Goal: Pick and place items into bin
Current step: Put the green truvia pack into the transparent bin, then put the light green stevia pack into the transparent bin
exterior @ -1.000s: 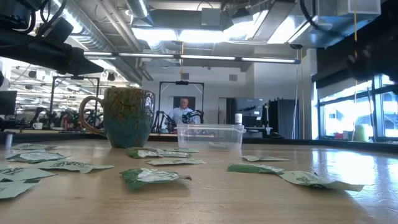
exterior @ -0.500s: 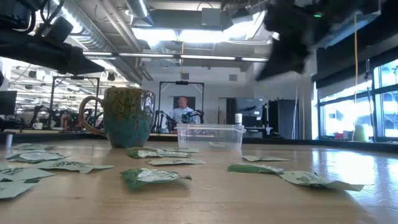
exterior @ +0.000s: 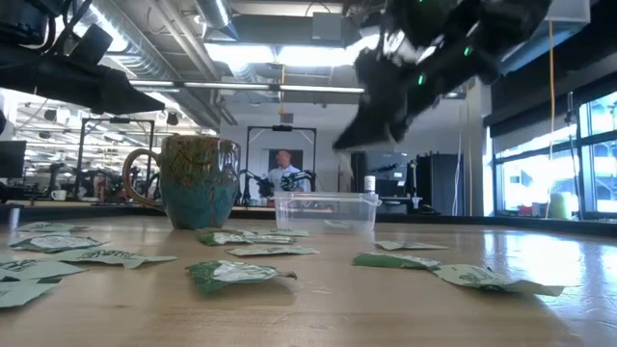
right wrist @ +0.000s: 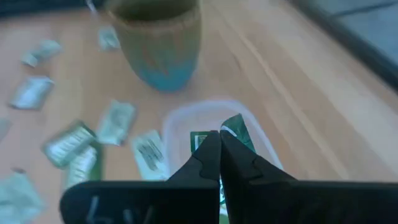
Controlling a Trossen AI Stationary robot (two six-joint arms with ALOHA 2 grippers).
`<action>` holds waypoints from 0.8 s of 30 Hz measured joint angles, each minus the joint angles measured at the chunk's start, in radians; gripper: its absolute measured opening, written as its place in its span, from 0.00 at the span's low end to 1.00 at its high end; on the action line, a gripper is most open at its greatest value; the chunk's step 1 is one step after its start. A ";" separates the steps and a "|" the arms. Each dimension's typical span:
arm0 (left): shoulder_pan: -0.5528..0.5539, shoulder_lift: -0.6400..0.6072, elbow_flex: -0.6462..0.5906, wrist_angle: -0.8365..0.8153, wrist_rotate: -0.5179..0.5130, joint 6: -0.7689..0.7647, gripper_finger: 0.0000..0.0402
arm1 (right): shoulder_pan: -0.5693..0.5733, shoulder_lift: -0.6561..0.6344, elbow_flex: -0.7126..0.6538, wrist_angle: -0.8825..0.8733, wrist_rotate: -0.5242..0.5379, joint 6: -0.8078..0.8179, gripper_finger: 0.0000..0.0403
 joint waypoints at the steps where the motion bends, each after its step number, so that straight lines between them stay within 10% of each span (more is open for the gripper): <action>1: 0.000 0.000 0.000 0.000 0.000 0.000 0.11 | -0.005 0.025 0.000 0.003 0.000 0.000 0.00; 13: 0.000 0.000 0.000 0.000 0.000 0.003 0.11 | -0.023 0.147 0.000 0.048 0.000 -0.003 0.03; 24: 0.000 0.000 0.000 0.000 0.000 0.003 0.11 | -0.023 0.107 0.000 0.041 0.000 -0.011 0.30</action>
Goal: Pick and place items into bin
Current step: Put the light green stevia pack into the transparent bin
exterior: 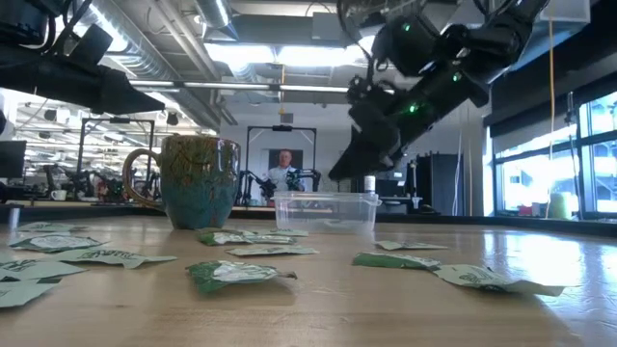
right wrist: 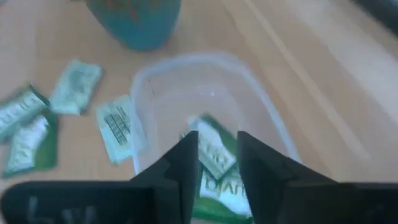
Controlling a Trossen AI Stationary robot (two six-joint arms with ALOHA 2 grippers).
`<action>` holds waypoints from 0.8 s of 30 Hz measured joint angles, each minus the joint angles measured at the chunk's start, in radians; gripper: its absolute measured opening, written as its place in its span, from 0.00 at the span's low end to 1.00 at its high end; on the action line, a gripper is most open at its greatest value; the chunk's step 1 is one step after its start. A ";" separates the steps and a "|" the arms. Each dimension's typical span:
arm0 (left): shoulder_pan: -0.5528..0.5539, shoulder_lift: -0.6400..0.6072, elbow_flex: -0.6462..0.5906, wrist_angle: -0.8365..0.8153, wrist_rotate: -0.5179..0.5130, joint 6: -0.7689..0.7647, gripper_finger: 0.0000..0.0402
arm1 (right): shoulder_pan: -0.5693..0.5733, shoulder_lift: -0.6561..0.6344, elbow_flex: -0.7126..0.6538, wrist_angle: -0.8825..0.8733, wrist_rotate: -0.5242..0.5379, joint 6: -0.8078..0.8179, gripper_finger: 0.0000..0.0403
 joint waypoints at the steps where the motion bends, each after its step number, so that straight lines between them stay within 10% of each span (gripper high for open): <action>1: 0.000 0.000 0.000 0.000 0.000 0.000 0.11 | 0.004 -0.016 0.000 -0.001 -0.003 -0.022 0.32; 13: 0.000 0.000 0.000 0.000 0.000 -0.003 0.11 | 0.108 -0.026 0.001 0.212 -0.202 -0.206 0.36; 20: 0.000 0.000 0.000 0.000 0.003 -0.003 0.11 | 0.203 0.006 0.000 0.198 0.180 -0.211 0.30; 24: 0.000 0.000 0.000 0.000 0.003 -0.003 0.11 | 0.248 0.006 0.001 0.188 0.200 -0.140 0.27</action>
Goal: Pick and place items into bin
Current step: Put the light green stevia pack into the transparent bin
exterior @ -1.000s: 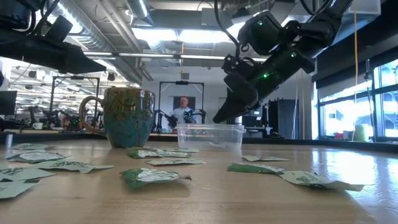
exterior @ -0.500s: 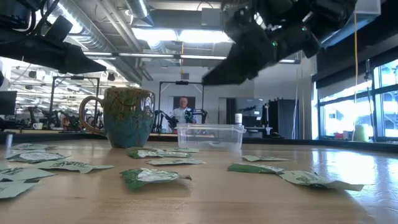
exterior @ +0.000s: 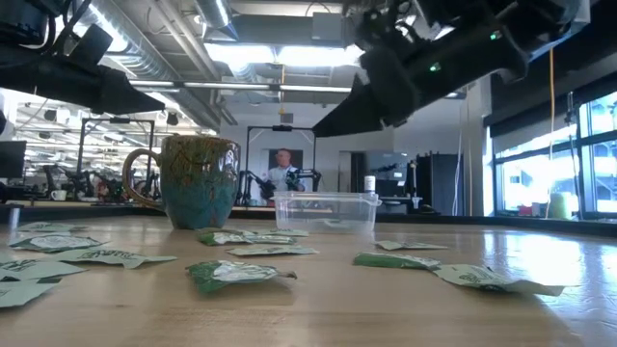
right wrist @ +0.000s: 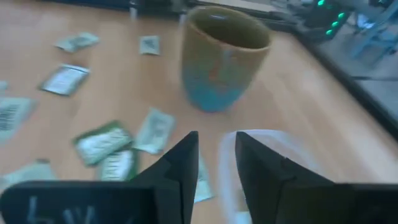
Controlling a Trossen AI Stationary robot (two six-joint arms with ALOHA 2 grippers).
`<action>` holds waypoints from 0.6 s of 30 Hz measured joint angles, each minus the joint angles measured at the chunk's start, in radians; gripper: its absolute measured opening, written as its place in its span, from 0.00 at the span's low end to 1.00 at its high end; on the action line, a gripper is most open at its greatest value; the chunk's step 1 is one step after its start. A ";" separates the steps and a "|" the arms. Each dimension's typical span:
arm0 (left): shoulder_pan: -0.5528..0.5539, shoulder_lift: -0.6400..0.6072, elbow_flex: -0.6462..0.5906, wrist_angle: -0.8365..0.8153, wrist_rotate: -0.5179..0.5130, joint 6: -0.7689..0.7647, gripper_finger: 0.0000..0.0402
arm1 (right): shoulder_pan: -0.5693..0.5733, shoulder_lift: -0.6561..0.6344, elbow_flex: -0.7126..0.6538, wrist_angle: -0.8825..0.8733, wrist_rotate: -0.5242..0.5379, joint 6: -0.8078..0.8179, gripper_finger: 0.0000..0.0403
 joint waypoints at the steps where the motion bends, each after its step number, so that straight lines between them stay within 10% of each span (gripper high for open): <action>1: 0.000 0.000 0.000 0.000 0.000 0.000 0.11 | 0.010 0.000 0.000 -0.016 -0.001 0.011 0.27; 9: 0.000 0.000 0.000 0.005 0.059 -0.124 0.11 | 0.067 -0.005 0.000 -0.144 0.002 0.103 0.26; 18: -0.028 0.038 0.000 0.043 0.408 -0.187 0.18 | 0.100 -0.184 -0.001 -0.466 0.002 0.236 0.26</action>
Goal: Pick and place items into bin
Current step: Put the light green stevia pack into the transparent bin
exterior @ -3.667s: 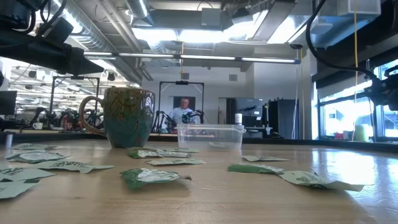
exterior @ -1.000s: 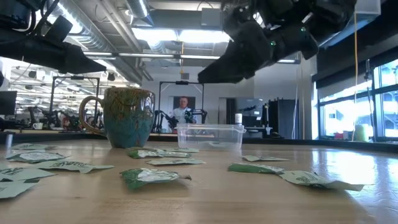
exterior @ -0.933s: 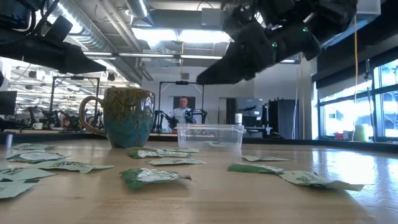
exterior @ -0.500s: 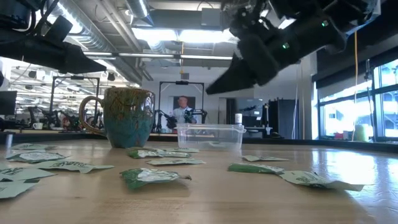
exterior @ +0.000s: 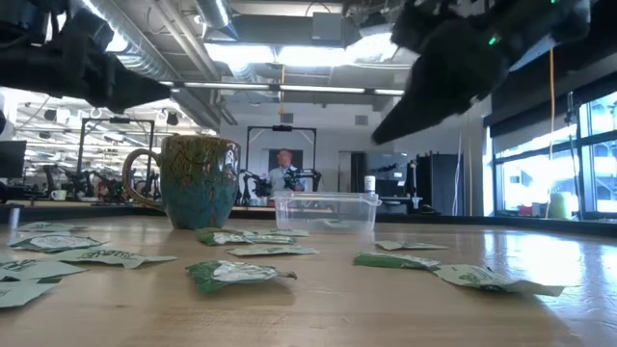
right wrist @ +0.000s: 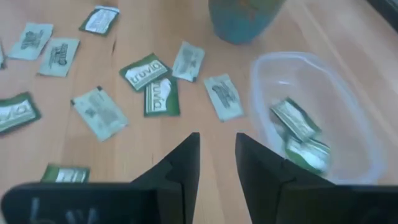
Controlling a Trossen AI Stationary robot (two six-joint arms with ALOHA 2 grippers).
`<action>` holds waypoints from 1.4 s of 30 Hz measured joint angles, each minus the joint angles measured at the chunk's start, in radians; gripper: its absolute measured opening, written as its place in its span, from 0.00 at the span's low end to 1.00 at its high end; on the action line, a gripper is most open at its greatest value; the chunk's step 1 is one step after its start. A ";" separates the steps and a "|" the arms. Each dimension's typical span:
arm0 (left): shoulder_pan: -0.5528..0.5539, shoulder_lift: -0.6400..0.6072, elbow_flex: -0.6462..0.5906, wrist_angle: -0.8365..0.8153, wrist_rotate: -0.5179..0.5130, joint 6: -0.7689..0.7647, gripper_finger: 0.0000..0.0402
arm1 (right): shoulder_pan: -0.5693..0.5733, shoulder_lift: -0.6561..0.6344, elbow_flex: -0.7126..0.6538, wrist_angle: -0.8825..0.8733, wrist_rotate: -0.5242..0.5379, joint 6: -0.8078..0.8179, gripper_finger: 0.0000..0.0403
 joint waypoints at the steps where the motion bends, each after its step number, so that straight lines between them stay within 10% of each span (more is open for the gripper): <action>1: -0.005 0.011 0.000 0.014 0.039 -0.014 0.20 | 0.000 -0.033 0.000 -0.049 0.000 0.004 0.26; 8: -0.064 0.132 0.000 0.209 0.250 -0.006 0.34 | -0.004 -0.240 -0.051 -0.169 -0.014 -0.027 0.26; 16: -0.191 0.366 0.090 0.289 0.181 0.094 0.37 | -0.052 -0.404 -0.142 -0.135 -0.047 -0.029 0.26; 27: -0.460 0.717 0.521 -0.491 -0.203 -0.114 0.33 | -0.067 -0.413 -0.195 -0.099 -0.048 0.022 0.26; 42: -0.578 1.106 0.615 -0.806 -0.064 -0.600 0.23 | -0.067 -0.412 -0.250 -0.062 -0.045 0.023 0.26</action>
